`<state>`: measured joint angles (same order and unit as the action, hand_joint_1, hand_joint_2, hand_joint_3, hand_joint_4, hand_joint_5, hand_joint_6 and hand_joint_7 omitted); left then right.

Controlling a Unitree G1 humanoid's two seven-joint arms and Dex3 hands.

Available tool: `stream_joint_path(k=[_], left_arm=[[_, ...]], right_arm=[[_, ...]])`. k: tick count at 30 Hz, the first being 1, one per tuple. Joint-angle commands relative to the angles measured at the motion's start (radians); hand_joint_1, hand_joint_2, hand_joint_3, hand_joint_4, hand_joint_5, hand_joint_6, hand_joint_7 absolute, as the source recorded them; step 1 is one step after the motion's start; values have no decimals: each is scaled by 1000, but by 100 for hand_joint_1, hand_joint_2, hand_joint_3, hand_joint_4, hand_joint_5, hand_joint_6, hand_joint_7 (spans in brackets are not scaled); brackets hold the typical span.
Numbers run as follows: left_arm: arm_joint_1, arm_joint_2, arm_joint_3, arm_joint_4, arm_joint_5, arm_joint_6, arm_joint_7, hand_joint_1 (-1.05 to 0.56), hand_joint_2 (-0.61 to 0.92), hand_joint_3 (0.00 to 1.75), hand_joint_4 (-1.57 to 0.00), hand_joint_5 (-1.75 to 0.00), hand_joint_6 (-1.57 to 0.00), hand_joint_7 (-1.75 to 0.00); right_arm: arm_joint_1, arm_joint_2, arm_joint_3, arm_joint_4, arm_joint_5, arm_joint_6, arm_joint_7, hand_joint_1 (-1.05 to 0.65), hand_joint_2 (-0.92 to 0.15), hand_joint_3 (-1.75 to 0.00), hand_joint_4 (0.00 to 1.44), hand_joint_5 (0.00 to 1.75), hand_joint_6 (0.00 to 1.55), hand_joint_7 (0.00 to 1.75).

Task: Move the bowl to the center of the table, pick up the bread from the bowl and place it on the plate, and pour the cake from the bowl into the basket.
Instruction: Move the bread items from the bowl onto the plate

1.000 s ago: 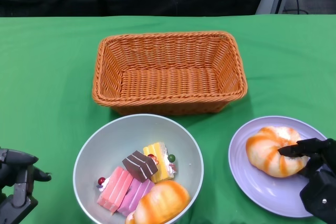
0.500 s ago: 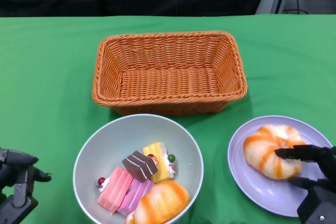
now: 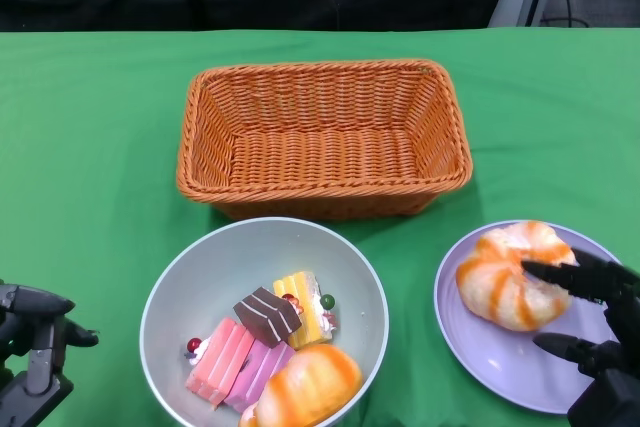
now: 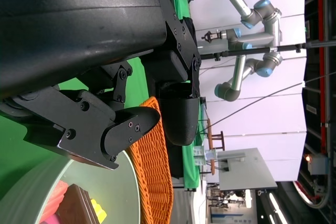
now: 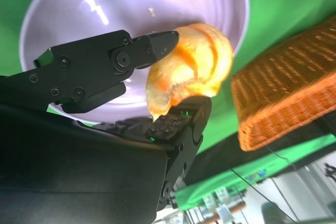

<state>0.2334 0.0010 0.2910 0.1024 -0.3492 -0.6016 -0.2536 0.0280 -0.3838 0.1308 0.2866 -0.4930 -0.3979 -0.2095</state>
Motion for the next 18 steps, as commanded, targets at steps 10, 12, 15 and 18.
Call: stream_joint_path(k=[10, 12, 15, 18], left_arm=[[-2, 10, 7, -1, -12, 1, -5, -5, 67, 92, -80, -143, -80, -118], [-2, 10, 7, -1, -12, 1, -5, -5, 67, 92, -80, -143, -80, -118], [-10, 14, 8, 9, -16, 3, -9, -5, 66, 91, -80, -143, -81, -118], [-14, 10, 8, 14, -20, 1, -11, -6, 66, 91, -81, -143, -81, -119]], right_arm=[[22, -28, -28, -41, 17, -37, 27, -73, -92, -31, 9, 0, 34, 0], [23, -26, -30, -41, 16, -37, 29, -73, -92, -31, 9, 0, 34, 0], [60, -9, -40, -144, 55, -11, 66, -84, -92, -39, 17, 4, 42, 3], [93, 11, -52, -234, 90, 22, 97, -92, -92, -45, 22, 5, 46, 3]])
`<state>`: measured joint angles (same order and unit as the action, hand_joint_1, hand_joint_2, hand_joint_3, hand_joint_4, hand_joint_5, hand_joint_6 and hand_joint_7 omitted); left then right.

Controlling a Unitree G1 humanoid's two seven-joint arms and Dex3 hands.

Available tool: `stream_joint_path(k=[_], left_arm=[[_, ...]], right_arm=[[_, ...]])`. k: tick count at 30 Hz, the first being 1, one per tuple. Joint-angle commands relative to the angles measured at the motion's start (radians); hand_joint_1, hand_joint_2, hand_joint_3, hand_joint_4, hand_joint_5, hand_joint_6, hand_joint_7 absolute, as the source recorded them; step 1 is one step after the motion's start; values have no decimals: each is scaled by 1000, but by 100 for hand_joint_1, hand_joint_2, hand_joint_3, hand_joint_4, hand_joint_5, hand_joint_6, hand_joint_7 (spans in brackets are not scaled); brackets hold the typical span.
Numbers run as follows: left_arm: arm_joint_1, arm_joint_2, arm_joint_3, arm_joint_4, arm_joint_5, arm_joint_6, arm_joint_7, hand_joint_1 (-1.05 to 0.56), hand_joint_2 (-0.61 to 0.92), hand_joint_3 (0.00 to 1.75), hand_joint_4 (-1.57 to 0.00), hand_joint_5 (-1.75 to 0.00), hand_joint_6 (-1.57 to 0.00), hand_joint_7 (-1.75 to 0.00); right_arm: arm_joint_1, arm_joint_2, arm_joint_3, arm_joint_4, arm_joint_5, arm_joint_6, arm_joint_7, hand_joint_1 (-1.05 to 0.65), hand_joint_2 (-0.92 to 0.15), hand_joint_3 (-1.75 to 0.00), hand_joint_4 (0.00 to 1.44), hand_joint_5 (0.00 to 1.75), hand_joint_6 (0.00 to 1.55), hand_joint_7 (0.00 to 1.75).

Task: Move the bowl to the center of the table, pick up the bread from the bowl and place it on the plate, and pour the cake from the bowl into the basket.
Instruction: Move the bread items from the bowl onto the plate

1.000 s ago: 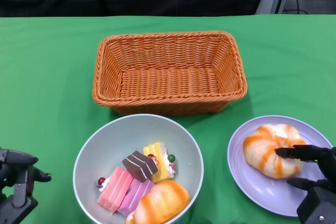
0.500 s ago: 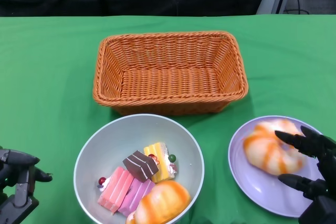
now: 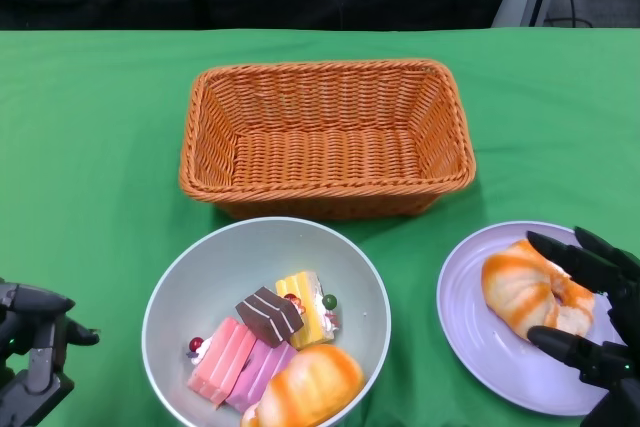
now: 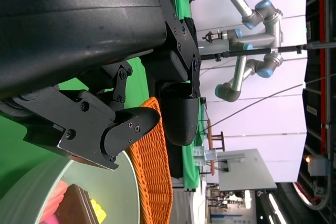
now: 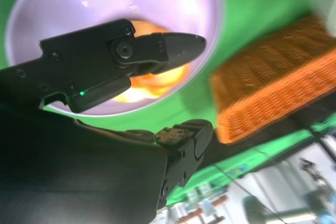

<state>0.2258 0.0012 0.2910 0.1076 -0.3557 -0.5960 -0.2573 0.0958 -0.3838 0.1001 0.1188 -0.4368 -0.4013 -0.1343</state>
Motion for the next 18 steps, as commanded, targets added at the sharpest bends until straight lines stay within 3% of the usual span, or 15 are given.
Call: stream_joint_path(k=[1, 4, 7, 11, 12, 18], left_arm=[[-7, 8, 8, 10, -10, -8, -5, -5, 66, 91, -80, -143, -81, -120], [-7, 6, 9, 13, -4, -12, -2, -6, 65, 91, -80, -143, -80, -120], [-5, 7, 4, 11, 3, -18, -8, -6, 66, 91, -80, -143, -79, -120], [-4, 5, -1, 10, -6, -14, -14, -6, 67, 90, -80, -143, -79, -120], [-3, 0, -5, 9, -4, -15, -12, -7, 67, 89, -80, -143, -79, -120], [4, -7, -21, -1, -4, -11, -18, -7, 66, 88, -79, -142, -80, -119]], right_arm=[[36, 21, -25, -94, 45, 28, 23, -92, -92, -46, 23, 6, 46, 3], [51, 37, -32, -135, 57, 35, 29, -93, -92, -45, 28, 8, 45, 2], [54, 45, -28, -167, 123, -46, 54, -88, -92, -38, 38, 10, 45, 1], [52, 54, -24, -185, 168, -71, 91, -87, -92, -35, 41, 10, 45, 1], [49, 58, -16, -192, 185, -86, 105, -86, -92, -28, 49, 13, 49, 2], [10, 43, 8, -174, 178, -203, 163, -81, -92, -14, 64, 15, 53, 3]])
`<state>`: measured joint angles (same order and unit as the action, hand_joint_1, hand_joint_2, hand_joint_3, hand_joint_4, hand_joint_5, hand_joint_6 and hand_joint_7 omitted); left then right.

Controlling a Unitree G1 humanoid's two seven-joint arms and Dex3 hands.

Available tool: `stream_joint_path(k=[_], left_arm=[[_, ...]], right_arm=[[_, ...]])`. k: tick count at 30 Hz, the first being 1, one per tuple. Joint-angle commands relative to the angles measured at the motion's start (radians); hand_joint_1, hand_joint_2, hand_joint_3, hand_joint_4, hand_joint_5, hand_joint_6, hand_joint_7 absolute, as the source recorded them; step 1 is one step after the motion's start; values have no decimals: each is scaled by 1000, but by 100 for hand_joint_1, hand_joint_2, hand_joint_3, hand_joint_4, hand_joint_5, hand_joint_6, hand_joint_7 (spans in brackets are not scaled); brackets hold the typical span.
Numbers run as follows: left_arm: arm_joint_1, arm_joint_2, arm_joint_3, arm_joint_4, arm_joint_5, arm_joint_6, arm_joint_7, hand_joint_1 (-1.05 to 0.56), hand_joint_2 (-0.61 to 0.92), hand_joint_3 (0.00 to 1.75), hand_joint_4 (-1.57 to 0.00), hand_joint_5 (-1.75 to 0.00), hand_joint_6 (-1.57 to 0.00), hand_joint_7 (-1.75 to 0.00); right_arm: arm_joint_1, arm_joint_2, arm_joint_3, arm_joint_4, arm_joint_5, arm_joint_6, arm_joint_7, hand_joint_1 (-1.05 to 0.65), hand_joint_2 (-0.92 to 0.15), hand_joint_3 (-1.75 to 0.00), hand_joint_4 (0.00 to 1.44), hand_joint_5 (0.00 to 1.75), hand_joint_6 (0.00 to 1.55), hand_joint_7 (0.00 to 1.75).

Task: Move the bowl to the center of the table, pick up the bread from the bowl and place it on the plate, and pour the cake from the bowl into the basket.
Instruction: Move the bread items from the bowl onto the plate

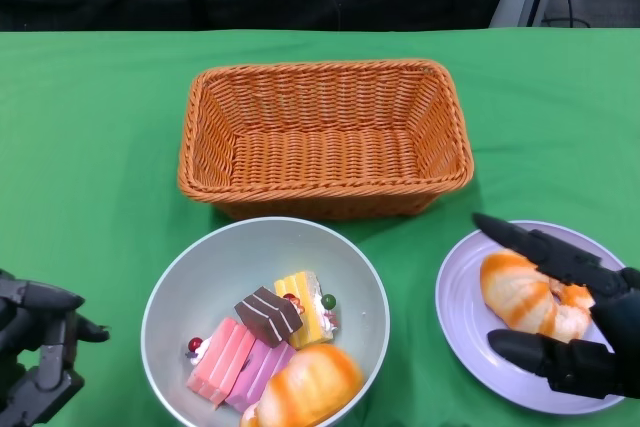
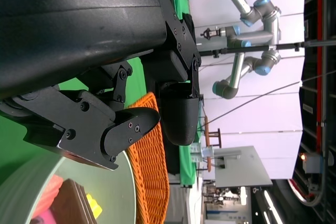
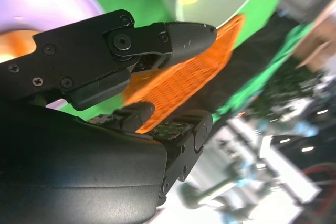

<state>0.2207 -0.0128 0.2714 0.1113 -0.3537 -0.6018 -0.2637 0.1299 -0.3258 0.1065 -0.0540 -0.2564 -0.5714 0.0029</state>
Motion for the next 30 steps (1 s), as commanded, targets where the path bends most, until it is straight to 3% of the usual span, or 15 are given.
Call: stream_joint_path(k=[1, 6, 13, 22, 25, 30], left_arm=[[11, 6, -4, -5, -6, -6, -14, -6, 66, 88, -79, -142, -80, -120], [14, 1, -11, 0, 14, -25, -16, -7, 66, 88, -79, -143, -79, -121], [14, -8, -21, 6, 21, -30, -10, -7, 65, 87, -80, -144, -79, -122], [18, -28, -28, 0, 27, -27, 3, -3, 59, 100, -79, -145, -78, -127], [16, -30, -27, 4, 30, -31, 1, -3, 60, 100, -79, -145, -78, -126], [13, -19, -25, 12, 12, -28, -21, -5, 62, 95, -78, -145, -77, -125]], right_arm=[[-36, -22, 7, -6, -9, -45, 41, -82, -92, -13, 68, 16, 55, 3], [-67, -53, 29, -68, 0, -37, 140, -84, -92, -10, 74, 16, 61, 5], [-81, -49, 62, -140, -39, -12, 207, -84, -92, -11, 78, 16, 64, 5], [-67, -10, 112, -158, -165, -14, 184, -72, -90, -2, 82, 12, 65, 2], [-73, -9, 124, -166, -190, -19, 184, -73, -91, -1, 80, 9, 63, 1], [-76, 36, 145, -144, -271, -30, 109, -70, -91, -1, 80, 7, 60, 0]])
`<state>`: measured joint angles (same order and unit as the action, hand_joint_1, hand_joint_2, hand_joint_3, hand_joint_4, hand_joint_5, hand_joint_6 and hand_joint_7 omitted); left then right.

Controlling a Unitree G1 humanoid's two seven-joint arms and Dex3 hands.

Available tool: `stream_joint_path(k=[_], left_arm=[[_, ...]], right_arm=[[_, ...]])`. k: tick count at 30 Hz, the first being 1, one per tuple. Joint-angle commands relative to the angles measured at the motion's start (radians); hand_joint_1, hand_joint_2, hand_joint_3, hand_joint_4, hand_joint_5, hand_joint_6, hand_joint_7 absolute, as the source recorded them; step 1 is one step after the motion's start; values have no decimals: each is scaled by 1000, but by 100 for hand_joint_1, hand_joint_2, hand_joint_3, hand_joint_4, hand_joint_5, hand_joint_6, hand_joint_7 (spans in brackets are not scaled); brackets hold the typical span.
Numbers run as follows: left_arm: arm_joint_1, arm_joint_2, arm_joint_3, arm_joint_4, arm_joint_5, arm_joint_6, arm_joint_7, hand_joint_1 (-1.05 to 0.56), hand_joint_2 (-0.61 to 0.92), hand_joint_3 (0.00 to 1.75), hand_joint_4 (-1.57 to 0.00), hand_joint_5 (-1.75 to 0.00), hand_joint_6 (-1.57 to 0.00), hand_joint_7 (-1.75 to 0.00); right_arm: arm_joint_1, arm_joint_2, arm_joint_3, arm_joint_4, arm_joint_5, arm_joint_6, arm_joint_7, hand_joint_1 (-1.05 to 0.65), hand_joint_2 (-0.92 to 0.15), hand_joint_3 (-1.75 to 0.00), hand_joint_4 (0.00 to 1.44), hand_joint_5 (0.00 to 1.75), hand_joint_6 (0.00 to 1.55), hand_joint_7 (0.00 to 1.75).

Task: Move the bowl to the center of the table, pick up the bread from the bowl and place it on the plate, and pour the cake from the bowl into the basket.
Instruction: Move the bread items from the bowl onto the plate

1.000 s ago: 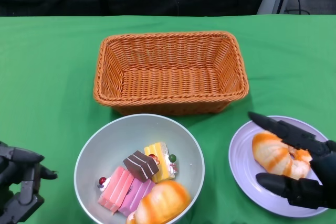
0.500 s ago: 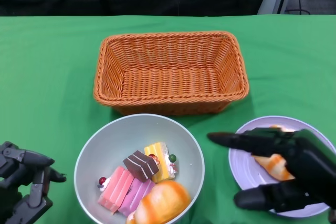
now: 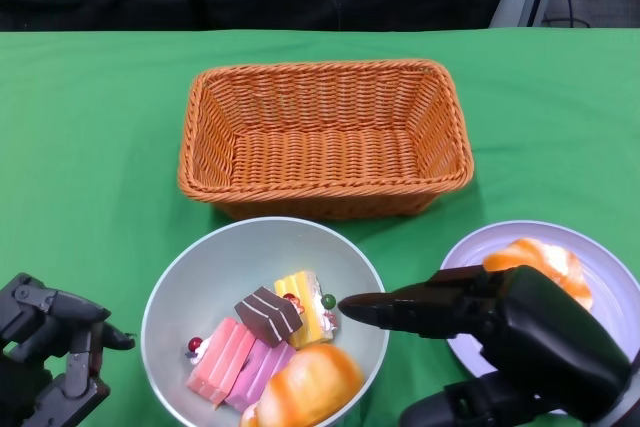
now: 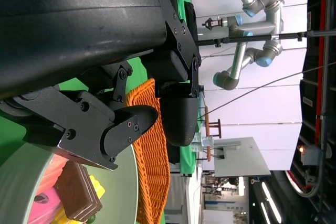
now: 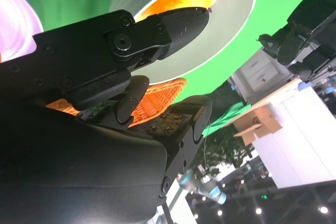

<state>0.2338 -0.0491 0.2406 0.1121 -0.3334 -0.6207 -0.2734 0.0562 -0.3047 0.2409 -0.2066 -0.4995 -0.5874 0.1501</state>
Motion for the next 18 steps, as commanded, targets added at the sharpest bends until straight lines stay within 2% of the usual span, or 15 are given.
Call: stream_joint_path(k=[1, 4, 9, 18], left_arm=[[-1, 20, 6, 13, -11, -8, -13, -5, 63, 93, -78, -145, -77, -124], [-6, 24, 10, 27, -14, -12, -20, -6, 66, 86, -79, -144, -78, -122], [-8, 30, 13, 39, -25, -16, -33, -5, 66, 86, -79, -144, -79, -122], [-4, 13, 13, 33, -15, -14, -11, -5, 67, 85, -79, -143, -79, -122]], right_arm=[[-3, 22, 18, 15, -38, -15, -48, -69, -91, 0, 81, 7, 61, 0], [-6, 41, 38, 20, -77, -1, -72, -68, -91, 0, 82, 7, 61, 0], [-22, 90, 75, 34, -137, 53, -103, -67, -91, 0, 85, 7, 61, 0], [-76, 116, 124, 50, -194, 90, -116, -67, -92, -5, 86, 6, 62, 0]])
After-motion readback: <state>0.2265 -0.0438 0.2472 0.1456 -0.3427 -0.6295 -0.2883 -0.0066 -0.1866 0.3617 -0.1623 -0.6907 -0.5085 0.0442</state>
